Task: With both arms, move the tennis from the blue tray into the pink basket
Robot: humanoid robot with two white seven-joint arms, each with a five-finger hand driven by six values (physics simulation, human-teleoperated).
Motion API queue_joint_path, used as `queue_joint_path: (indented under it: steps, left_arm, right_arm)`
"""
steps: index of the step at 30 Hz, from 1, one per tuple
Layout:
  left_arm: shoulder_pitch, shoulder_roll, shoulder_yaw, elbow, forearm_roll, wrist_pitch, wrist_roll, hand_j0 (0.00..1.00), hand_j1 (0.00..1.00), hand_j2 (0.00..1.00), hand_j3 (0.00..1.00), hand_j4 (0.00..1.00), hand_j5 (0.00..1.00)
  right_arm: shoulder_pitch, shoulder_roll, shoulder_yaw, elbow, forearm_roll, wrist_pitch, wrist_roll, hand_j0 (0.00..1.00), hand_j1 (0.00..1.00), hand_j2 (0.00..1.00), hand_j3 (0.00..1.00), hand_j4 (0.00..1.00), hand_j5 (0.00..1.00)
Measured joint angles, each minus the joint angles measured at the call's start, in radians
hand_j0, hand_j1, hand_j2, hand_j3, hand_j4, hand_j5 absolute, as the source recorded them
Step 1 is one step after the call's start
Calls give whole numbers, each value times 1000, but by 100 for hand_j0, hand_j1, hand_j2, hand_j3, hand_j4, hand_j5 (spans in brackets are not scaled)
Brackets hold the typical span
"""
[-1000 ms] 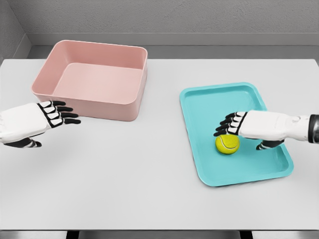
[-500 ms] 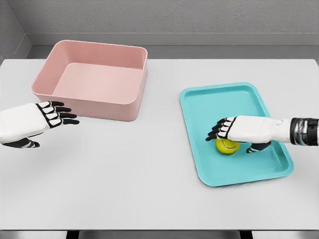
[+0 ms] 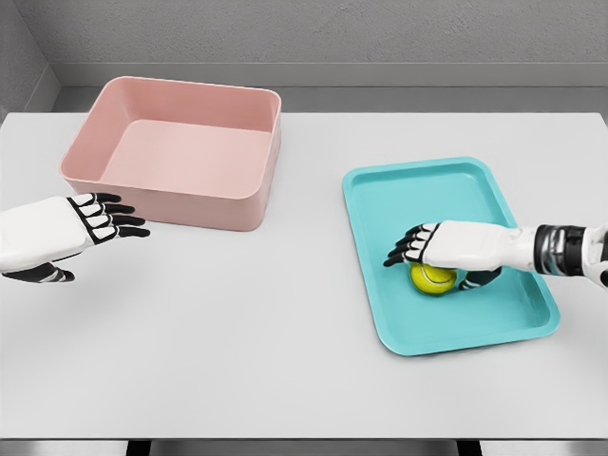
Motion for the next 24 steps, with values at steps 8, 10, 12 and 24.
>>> queue_joint_path:
  steps: [8, 10, 12, 24]
  left_arm:
    - [0, -1, 0, 0, 2, 0, 0, 100, 100, 100, 100, 100, 100]
    - [0, -1, 0, 0, 2, 0, 0, 100, 100, 100, 100, 100, 100]
    - [0, -1, 0, 0, 2, 0, 0, 100, 100, 100, 100, 100, 100]
    - [-2, -1, 0, -3, 3, 0, 0, 100, 100, 100, 100, 100, 100]
  right_arm:
    - [2, 2, -1, -4, -11, 11, 12, 83, 83, 83, 83, 83, 83]
    - [0, 2, -1, -4, -14, 11, 21, 83, 83, 83, 83, 83, 83]
    - [-5, 3, 0, -4, -9, 7, 28, 80, 80, 80, 80, 80, 80]
    - [-12, 1, -1, -6, 2, 0, 39, 72, 72, 72, 72, 72, 72]
